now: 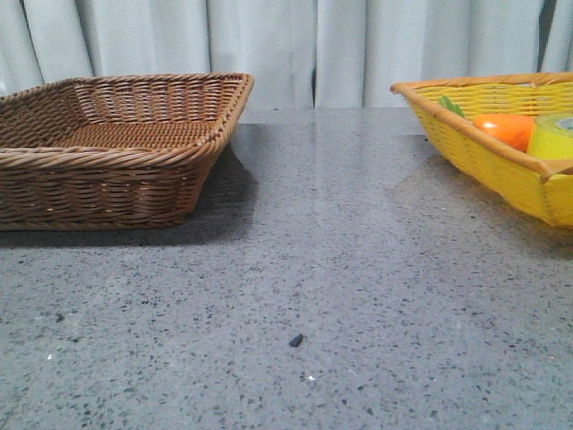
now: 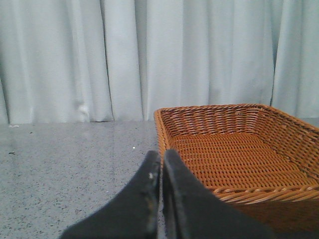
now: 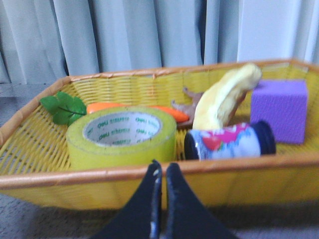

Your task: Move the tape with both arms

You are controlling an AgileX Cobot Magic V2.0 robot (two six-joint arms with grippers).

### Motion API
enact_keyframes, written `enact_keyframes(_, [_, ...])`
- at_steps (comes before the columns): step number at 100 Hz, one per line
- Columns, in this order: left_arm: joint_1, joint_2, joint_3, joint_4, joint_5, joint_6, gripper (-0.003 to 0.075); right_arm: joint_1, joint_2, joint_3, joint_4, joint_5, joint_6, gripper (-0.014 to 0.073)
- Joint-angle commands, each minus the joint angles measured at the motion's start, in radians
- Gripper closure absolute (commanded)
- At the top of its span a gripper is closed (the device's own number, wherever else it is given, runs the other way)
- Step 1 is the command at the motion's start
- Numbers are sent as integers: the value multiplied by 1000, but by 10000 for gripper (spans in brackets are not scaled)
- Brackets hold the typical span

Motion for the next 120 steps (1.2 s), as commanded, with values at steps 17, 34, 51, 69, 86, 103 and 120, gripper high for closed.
enact_keyframes(17, [3,-30,1,-17,-86,-10,741,-5,-17,19,-70,-216,-16,668])
enact_keyframes(34, [3,-3,-50,-61,-32,-10,741,-5,-15,-21,-17,-169,39,668])
enact_keyframes(51, [3,78,-142,-62,45,-10,741,-5,43,-154,33,-4,39,656])
enact_keyframes(69, [3,198,-238,-62,73,-10,741,-5,214,-333,33,158,39,657])
enact_keyframes(86, [3,297,-304,-62,73,-10,741,-5,424,-502,33,199,37,655])
enact_keyframes(103, [3,355,-328,-62,76,-10,741,-3,646,-684,33,367,24,616])
enact_keyframes(120, [3,374,-329,-62,77,-10,741,47,830,-825,33,501,21,380])
